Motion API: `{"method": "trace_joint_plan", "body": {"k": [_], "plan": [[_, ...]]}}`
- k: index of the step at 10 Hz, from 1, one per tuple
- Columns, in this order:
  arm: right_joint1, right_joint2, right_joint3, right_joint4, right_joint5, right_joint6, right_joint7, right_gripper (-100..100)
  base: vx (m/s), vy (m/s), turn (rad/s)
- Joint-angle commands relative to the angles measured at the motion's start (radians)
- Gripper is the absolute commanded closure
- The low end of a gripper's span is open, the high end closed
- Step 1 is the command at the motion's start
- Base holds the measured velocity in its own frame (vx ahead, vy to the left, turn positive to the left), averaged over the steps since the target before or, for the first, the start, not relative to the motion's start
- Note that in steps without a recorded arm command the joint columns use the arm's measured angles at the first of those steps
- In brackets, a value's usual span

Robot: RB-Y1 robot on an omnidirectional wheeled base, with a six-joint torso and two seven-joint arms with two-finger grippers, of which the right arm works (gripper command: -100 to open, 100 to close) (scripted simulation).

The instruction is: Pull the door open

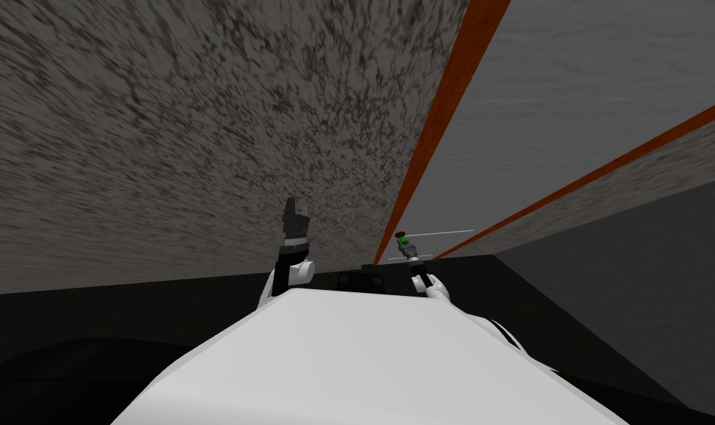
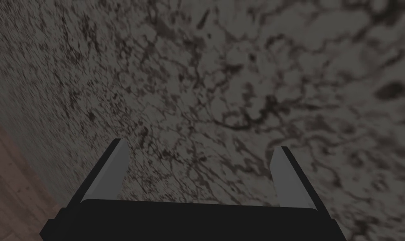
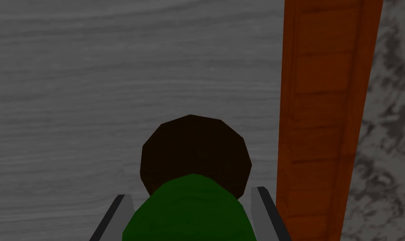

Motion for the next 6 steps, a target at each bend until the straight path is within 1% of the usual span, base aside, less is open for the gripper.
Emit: {"method": "trace_joint_plan", "body": {"k": [1, 2, 3, 6], "plan": [[0.000, 0.001, 0.000, -0.001, 0.000, -0.002, 0.000, 100, 0.000, 0.000, 0.000], [-0.001, 0.000, 0.001, 0.001, 0.000, 0.000, -0.031, 100, -0.034, -0.007, 0.013], [-0.001, 0.001, 0.001, 0.002, 0.000, 0.000, -0.044, 100, -0.053, -0.004, 0.012], [-0.003, 0.001, 0.002, 0.004, 0.000, 0.000, -0.119, 100, -0.068, -0.001, 0.005]]}}
